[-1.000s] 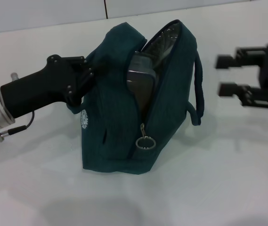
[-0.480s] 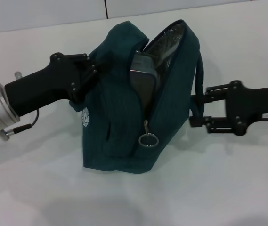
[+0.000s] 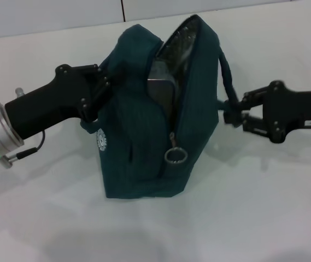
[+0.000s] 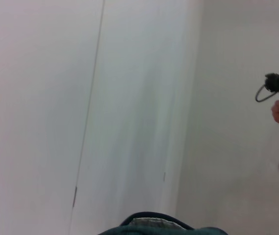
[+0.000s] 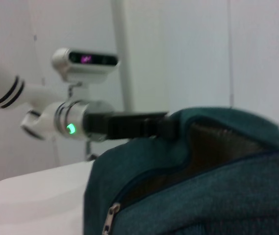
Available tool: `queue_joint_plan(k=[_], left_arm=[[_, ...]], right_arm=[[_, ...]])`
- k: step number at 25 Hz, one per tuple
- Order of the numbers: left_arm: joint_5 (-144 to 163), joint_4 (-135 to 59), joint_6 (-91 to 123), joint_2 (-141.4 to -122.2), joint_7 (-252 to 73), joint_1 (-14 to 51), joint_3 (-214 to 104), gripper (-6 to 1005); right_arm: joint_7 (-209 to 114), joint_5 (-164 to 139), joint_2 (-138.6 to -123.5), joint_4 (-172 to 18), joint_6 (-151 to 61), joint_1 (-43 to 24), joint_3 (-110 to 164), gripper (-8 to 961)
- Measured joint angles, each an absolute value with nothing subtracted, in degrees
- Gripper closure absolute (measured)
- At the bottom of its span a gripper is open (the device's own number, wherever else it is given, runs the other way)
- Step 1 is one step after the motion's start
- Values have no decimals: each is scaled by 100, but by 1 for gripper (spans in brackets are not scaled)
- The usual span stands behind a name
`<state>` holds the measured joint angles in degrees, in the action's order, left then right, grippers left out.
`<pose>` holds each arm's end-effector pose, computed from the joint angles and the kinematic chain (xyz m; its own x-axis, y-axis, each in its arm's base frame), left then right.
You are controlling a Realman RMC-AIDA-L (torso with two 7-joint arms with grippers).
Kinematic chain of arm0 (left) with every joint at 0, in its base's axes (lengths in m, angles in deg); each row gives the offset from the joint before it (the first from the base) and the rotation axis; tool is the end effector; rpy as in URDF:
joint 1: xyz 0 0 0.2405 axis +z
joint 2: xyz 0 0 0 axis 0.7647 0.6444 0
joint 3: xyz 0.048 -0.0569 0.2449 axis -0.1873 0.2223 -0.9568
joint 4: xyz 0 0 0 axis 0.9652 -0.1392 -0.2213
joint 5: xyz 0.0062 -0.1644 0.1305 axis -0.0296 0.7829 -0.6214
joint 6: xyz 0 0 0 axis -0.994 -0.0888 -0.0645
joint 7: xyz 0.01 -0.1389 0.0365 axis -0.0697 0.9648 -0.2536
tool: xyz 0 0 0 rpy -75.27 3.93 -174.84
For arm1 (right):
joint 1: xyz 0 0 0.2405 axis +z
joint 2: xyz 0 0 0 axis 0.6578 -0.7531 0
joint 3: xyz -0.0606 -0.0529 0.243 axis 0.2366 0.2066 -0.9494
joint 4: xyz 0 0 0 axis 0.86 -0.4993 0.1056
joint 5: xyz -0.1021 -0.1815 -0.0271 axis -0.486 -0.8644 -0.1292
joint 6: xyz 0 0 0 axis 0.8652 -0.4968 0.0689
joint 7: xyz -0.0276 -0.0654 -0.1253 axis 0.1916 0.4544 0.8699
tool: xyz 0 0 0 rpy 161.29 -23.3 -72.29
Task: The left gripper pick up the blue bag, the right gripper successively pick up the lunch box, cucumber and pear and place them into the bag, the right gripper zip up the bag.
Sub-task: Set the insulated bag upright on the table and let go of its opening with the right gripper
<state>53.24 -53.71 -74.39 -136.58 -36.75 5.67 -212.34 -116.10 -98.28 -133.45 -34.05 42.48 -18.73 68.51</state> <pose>-0.2119 0.3360 -0.0302 0.6085 0.1112 0.7857 0.3482 -0.9271 -0.1385 0.2628 0.3089 0.0434 0.8385 -0.0971 -0.5362 -0.2603 -0.9358 -0.2376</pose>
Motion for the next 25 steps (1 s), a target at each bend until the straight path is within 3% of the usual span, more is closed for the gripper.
queue_joint_plan(k=[12,25], left_arm=[[5524,-4572,-7173,-13665,-5158,1112,-21207,953],[5873,-3539,-6617,-13699,-6875,1686,-21182,953]], right_arm=[[-11174,-8993,-13333,-3429,3787,-1991,6793,885],[-11221,-8972,-13251,-3267,3704,-1830,6778,875]])
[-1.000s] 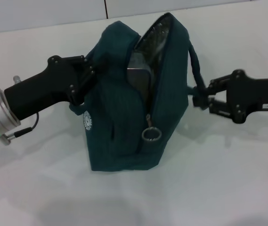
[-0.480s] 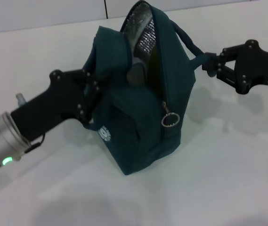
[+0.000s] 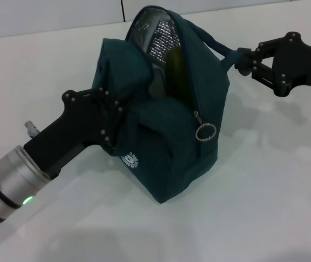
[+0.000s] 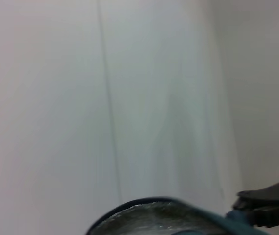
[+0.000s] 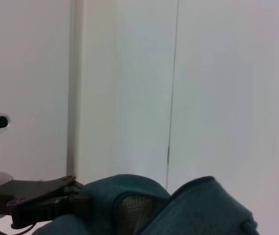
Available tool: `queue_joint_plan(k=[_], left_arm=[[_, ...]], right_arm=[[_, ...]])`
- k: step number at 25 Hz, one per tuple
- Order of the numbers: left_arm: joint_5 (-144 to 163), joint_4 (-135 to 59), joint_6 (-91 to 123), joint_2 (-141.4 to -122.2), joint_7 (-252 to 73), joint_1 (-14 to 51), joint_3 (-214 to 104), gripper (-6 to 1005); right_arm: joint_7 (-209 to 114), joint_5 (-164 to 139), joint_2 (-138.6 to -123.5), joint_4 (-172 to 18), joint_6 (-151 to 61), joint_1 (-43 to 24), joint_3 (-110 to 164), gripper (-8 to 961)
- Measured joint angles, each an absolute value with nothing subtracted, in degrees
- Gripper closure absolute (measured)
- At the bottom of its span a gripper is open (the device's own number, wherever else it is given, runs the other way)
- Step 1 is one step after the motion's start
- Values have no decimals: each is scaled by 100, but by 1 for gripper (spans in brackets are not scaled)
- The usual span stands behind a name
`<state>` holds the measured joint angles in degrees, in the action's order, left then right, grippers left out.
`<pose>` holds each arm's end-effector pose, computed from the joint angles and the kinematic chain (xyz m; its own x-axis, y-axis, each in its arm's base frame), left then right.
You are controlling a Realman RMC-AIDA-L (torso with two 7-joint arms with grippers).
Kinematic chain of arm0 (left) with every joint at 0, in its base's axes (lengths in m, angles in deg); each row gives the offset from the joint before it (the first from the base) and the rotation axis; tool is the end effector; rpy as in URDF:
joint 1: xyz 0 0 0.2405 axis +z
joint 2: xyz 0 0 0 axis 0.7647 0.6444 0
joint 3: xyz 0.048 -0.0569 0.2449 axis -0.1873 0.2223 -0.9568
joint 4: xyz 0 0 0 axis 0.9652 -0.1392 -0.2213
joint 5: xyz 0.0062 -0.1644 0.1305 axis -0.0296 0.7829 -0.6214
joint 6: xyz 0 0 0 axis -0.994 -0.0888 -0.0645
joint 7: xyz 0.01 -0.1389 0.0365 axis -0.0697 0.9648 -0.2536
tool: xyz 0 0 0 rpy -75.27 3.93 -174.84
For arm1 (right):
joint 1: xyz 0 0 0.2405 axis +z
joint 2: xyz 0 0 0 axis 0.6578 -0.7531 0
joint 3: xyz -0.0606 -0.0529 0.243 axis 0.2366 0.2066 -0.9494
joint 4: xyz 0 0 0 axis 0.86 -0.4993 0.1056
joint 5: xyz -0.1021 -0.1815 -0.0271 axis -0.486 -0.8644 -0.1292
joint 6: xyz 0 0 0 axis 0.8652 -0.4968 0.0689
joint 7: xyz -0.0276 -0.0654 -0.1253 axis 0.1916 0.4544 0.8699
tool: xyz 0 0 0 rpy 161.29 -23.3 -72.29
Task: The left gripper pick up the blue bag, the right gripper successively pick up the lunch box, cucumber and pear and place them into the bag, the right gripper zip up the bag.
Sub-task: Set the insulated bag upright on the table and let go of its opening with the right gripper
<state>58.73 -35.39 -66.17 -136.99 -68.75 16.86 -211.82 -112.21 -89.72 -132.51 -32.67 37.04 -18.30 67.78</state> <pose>-0.2253 0.2928 -0.0713 0.6169 -0.1800 0.7662 0.3070 -0.8413 -0.4449 0.2536 0.3331 0.0704 0.8173 0.0478 -0.5742 -0.2440 -0.8741 -0.4199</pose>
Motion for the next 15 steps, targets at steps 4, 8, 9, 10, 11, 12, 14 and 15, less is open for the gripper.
queue_joint_plan(k=[4,8,9,10,11,12,14,15], left_arm=[[6125,-3436,-6397,-13712,-6881,1718,-21182,953],[6181,-3433,-6367,-13721,-6885,1723,-21182,953],[6181,-3433,-6366,-13721,-6888,1725,-21182,953],[6182,-3433,-6365,-13720,-6901,1729,-21182,953],[6182,-3432,-6364,-13720,-6933,1730,-21182,953],[6182,-3432,-6364,-13720,-6965,1730,-21182,953],[6164,-3431,-6362,-13724,-7060,1732,-21188,954],[6156,-3430,-6361,-13724,-7090,1732,-21193,954]], right_arm=[[-11239,-8962,-13284,-3293,3616,-1832,6719,870],[-11273,-8958,-13290,-3303,3621,-1873,6710,865],[-11290,-8954,-13281,-3305,3645,-1886,6710,864],[-11304,-8945,-13269,-3307,3671,-1901,6710,863],[-11309,-8931,-13261,-3307,3714,-1922,6710,862],[-11311,-8920,-13258,-3304,3744,-1935,6710,861],[-11312,-8912,-13255,-3292,3794,-1954,6710,858],[-11313,-8915,-13254,-3286,3807,-1957,6710,857]])
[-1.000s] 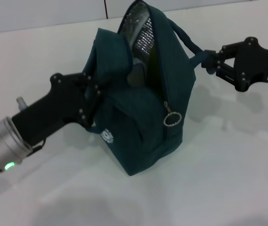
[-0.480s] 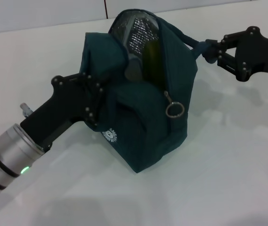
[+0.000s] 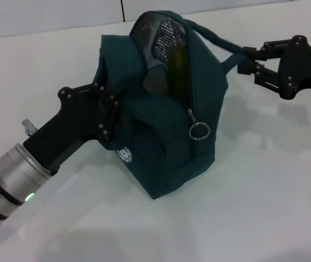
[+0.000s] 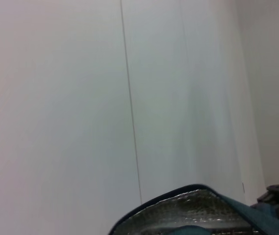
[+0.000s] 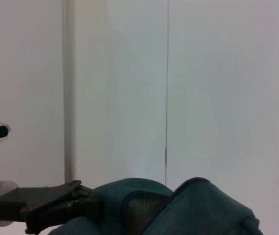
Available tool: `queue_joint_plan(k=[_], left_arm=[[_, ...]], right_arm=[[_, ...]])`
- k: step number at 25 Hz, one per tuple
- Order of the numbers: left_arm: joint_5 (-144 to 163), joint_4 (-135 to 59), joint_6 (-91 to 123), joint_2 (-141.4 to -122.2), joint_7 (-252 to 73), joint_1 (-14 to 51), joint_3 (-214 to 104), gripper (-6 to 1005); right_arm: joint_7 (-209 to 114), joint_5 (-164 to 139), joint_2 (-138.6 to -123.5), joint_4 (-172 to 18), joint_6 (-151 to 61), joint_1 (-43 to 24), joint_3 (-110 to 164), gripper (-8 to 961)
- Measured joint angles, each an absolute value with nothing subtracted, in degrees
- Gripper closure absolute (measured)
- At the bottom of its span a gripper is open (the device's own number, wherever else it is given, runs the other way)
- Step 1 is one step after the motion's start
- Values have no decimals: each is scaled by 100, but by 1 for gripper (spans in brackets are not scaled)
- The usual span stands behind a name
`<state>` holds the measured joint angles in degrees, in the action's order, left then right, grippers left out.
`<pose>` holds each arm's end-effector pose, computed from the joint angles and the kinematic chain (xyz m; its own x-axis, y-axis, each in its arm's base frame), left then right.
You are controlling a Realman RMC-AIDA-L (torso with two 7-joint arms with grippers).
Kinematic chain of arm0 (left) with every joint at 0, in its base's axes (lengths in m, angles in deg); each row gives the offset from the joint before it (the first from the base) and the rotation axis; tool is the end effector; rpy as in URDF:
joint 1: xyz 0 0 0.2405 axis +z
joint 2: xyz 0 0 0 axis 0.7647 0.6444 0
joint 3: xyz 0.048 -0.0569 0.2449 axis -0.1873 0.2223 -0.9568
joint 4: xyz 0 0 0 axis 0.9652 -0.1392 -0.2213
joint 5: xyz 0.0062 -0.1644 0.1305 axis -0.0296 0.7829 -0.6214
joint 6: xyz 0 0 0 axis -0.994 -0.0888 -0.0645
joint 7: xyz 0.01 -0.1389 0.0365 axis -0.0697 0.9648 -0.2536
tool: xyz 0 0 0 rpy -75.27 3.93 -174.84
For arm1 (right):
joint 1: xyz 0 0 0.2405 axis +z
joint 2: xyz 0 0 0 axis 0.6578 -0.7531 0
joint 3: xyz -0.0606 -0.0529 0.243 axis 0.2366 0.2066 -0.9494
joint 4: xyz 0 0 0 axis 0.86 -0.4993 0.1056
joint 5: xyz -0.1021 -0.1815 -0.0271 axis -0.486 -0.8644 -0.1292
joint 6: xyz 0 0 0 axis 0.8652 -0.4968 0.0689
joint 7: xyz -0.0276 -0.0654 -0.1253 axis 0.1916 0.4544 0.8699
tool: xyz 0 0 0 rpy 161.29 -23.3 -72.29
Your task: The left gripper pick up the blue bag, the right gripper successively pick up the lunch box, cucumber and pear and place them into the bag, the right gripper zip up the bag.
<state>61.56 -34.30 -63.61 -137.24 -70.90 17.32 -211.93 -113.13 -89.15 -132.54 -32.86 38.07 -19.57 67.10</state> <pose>-0.2277 0.2969 -0.0736 0.6321 -0.1868 0.7521 0.3389 -0.8061 -0.4851 0.2598 0.3259 0.0725 0.8021 0.0227 -0.5967 -0.2782 -0.8700 -0.4070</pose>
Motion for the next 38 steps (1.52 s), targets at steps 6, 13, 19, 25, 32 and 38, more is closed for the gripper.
queue_joint_plan(k=[6,13,19,25,32,38], left_arm=[[6147,-3366,-6303,-13723,-7112,1732,-21209,954],[6142,-3364,-6241,-13716,-7114,1718,-21202,950],[6138,-3362,-6154,-13715,-7114,1681,-21214,947],[6138,-3301,-6133,-13713,-7124,1678,-21216,943],[6130,-3294,-6127,-13713,-7171,1692,-21224,939],[6128,-3294,-6147,-13713,-7172,1733,-21197,936]], right_arm=[[-11316,-8912,-13239,-3284,3810,-2017,6710,691],[-11371,-8978,-13140,-3242,3978,-2135,6701,403],[-11652,-9809,-13113,-3299,4831,-1947,6847,357],[-11757,-10473,-13348,-3470,4661,-1732,7064,363],[-11763,-10280,-13369,-3753,4371,-1545,7149,371],[-11768,-10140,-13340,-3719,4235,-1575,7080,378]])
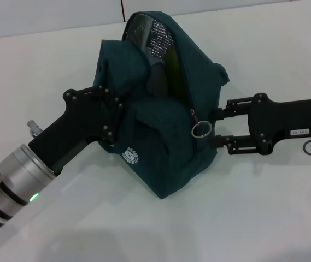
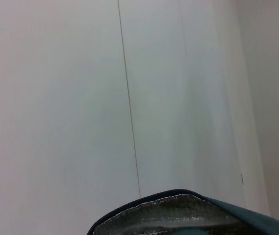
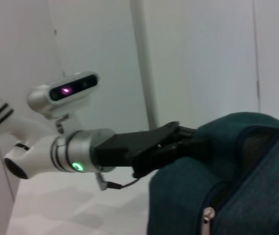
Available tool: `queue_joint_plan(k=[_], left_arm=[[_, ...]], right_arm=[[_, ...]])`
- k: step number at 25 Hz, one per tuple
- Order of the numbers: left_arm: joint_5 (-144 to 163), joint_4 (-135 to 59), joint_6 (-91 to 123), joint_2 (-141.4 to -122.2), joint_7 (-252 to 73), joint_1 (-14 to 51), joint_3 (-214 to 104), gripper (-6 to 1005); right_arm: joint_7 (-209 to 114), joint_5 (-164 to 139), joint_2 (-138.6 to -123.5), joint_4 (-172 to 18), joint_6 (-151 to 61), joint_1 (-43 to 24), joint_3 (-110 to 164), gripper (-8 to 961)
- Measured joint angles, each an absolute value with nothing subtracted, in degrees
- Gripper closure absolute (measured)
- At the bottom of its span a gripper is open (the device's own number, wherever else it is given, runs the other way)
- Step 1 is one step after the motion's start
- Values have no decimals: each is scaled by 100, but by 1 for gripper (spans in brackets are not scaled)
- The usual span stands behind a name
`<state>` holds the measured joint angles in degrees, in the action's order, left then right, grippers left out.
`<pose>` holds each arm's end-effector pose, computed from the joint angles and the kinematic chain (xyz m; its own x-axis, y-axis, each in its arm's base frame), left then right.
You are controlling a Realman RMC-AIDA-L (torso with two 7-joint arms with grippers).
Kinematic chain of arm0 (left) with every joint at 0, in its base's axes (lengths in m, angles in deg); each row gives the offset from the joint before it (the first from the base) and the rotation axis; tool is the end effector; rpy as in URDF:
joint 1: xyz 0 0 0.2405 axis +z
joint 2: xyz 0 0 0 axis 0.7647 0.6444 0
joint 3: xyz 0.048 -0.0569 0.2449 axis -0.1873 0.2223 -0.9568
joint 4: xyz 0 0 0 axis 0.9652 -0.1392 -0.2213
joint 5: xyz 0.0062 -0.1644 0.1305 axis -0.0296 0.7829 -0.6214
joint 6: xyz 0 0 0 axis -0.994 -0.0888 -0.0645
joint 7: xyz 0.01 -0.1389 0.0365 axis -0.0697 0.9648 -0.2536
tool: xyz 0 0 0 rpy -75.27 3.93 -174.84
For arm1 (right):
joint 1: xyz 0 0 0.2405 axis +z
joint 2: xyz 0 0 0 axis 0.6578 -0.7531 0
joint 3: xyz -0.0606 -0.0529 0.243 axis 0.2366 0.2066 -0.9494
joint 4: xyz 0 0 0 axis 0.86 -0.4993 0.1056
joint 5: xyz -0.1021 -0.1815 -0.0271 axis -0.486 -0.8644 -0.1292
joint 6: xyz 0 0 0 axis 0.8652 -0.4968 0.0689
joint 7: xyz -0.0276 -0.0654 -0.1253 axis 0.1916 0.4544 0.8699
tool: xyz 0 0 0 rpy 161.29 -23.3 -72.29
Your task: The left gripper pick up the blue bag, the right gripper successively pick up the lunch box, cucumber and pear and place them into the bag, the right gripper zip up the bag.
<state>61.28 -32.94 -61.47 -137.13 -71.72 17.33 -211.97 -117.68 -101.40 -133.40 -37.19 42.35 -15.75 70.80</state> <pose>-0.2270 0.2974 -0.0790 0.6471 -0.1754 0.7419 0.3387 -0.8058 -0.4859 0.2562 0.3123 0.0251 0.8533 -0.1503 -0.4992 -0.2540 -0.9561 -0.1462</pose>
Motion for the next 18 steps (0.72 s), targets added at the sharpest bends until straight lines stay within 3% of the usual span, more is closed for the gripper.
queue_joint_plan(k=[18], left_arm=[[6131,-3209,-6136,-13722,-7184,1692,-21218,926]], right_arm=[[-11695,-10076,-13378,-3946,3810,-1315,7916,398]])
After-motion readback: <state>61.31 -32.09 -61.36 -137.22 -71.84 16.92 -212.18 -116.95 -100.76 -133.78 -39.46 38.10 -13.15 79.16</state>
